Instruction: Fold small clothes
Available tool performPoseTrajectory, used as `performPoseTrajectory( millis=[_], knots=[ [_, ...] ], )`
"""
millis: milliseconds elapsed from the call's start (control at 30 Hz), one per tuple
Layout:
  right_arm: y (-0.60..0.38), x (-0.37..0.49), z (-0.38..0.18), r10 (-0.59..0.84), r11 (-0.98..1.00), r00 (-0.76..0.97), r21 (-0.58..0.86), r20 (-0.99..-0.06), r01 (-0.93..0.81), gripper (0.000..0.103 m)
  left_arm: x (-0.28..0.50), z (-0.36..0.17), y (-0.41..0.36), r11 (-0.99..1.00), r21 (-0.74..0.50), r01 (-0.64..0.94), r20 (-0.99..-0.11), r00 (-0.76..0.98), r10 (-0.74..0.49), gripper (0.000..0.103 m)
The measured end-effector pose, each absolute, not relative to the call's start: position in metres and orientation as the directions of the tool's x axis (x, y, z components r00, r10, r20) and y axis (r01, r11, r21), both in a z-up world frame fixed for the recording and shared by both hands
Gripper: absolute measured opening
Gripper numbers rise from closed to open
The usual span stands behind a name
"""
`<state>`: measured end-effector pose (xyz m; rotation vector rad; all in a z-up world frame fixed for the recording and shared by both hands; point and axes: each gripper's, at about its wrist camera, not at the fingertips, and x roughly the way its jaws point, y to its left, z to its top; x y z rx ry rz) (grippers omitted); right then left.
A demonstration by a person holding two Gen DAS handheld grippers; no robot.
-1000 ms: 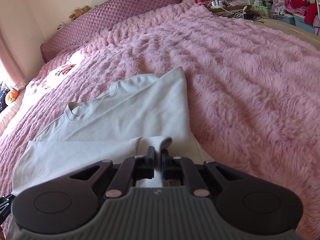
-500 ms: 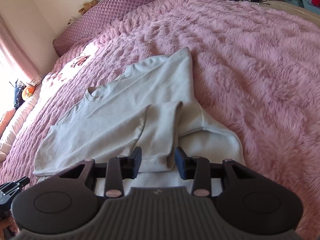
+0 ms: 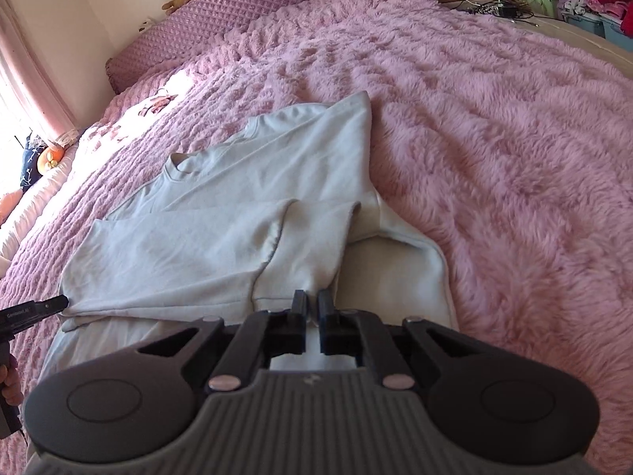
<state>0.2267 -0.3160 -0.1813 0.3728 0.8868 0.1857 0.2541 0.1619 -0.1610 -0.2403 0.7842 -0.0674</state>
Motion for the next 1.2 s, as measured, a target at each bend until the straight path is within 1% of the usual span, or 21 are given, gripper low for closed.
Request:
performPoseTrajectory(
  millis=[100, 167, 200, 267, 333, 400, 467, 533, 633, 700, 733, 800, 867, 900, 1033, 1067, 1100, 1133, 1200],
  knots=[
    [-0.32, 0.225, -0.195, 0.313, 0.906, 0.614, 0.421, -0.725, 0.035, 0.0, 0.25, -0.166, 0.172, 0.957, -0.286, -0.036, -0.687, 0.704, -0.179, 0.02],
    [-0.32, 0.224, -0.191, 0.31, 0.906, 0.614, 0.421, -0.726, 0.04, 0.005, 0.244, -0.157, 0.175, 0.947, -0.321, -0.017, -0.656, 0.725, -0.21, 0.02],
    [-0.321, 0.223, -0.188, 0.308, 0.905, 0.619, 0.423, -0.722, 0.043, 0.01, 0.242, -0.151, 0.176, 0.941, -0.339, -0.001, -0.633, 0.74, -0.227, 0.02],
    [-0.322, 0.221, -0.175, 0.31, 0.9, 0.657, 0.436, -0.687, 0.031, 0.01, 0.241, -0.137, 0.176, 0.935, -0.352, 0.03, -0.584, 0.774, -0.245, 0.021],
    [-0.322, 0.222, -0.164, 0.298, 0.901, 0.7, 0.434, -0.649, 0.019, 0.017, 0.248, -0.127, 0.172, 0.932, -0.356, 0.061, -0.541, 0.8, -0.259, 0.026],
    [-0.318, 0.23, -0.154, 0.277, 0.909, 0.748, 0.417, -0.603, -0.001, 0.018, 0.262, -0.123, 0.167, 0.929, -0.363, 0.075, -0.526, 0.806, -0.271, 0.028],
    [-0.312, 0.244, -0.151, 0.297, 0.906, 0.76, 0.423, -0.578, -0.033, 0.017, 0.276, -0.126, 0.163, 0.925, -0.374, 0.064, -0.535, 0.8, -0.272, 0.029],
    [-0.303, 0.26, -0.153, 0.316, 0.904, 0.758, 0.424, -0.571, -0.057, 0.017, 0.288, -0.133, 0.16, 0.92, -0.387, 0.055, -0.548, 0.789, -0.278, 0.029],
    [-0.292, 0.28, -0.166, 0.322, 0.915, 0.723, 0.398, -0.612, -0.071, 0.017, 0.302, -0.148, 0.16, 0.93, -0.367, 0.007, -0.591, 0.771, -0.238, 0.029],
    [-0.29, 0.289, -0.178, 0.285, 0.929, 0.699, 0.369, -0.656, -0.033, 0.017, 0.309, -0.16, 0.165, 0.933, -0.358, -0.029, -0.622, 0.753, -0.215, 0.029],
    [-0.291, 0.291, -0.184, 0.264, 0.936, 0.691, 0.352, -0.673, -0.015, 0.013, 0.311, -0.166, 0.167, 0.93, -0.365, -0.036, -0.63, 0.746, -0.218, 0.029],
    [-0.295, 0.292, -0.193, 0.256, 0.936, 0.689, 0.351, -0.678, -0.002, 0.011, 0.316, -0.176, 0.172, 0.921, -0.386, -0.052, -0.644, 0.73, -0.229, 0.027],
    [-0.299, 0.292, -0.199, 0.242, 0.94, 0.688, 0.341, -0.685, 0.008, 0.002, 0.317, -0.18, 0.172, 0.924, -0.379, -0.047, -0.642, 0.732, -0.226, 0.027],
    [-0.301, 0.291, -0.201, 0.23, 0.943, 0.686, 0.333, -0.69, 0.019, 0.0, 0.317, -0.181, 0.172, 0.925, -0.376, -0.047, -0.644, 0.731, -0.225, 0.027],
    [-0.308, 0.29, -0.2, 0.233, 0.932, 0.674, 0.359, -0.702, 0.052, 0.0, 0.309, -0.165, 0.172, 0.918, -0.395, -0.046, -0.639, 0.731, -0.238, 0.028],
    [-0.309, 0.288, -0.193, 0.228, 0.93, 0.672, 0.361, -0.705, 0.063, 0.002, 0.304, -0.157, 0.174, 0.912, -0.408, -0.042, -0.63, 0.736, -0.248, 0.029],
    [-0.31, 0.284, -0.187, 0.233, 0.927, 0.675, 0.37, -0.7, 0.063, 0.012, 0.298, -0.149, 0.175, 0.911, -0.411, -0.036, -0.623, 0.741, -0.251, 0.029],
    [-0.311, 0.277, -0.178, 0.243, 0.922, 0.685, 0.382, -0.687, 0.056, 0.019, 0.288, -0.138, 0.175, 0.912, -0.411, -0.019, -0.611, 0.748, -0.26, 0.029],
    [-0.314, 0.258, -0.158, 0.266, 0.918, 0.703, 0.396, -0.66, 0.024, 0.023, 0.266, -0.121, 0.177, 0.916, -0.402, 0.01, -0.594, 0.758, -0.269, 0.035]
  ],
)
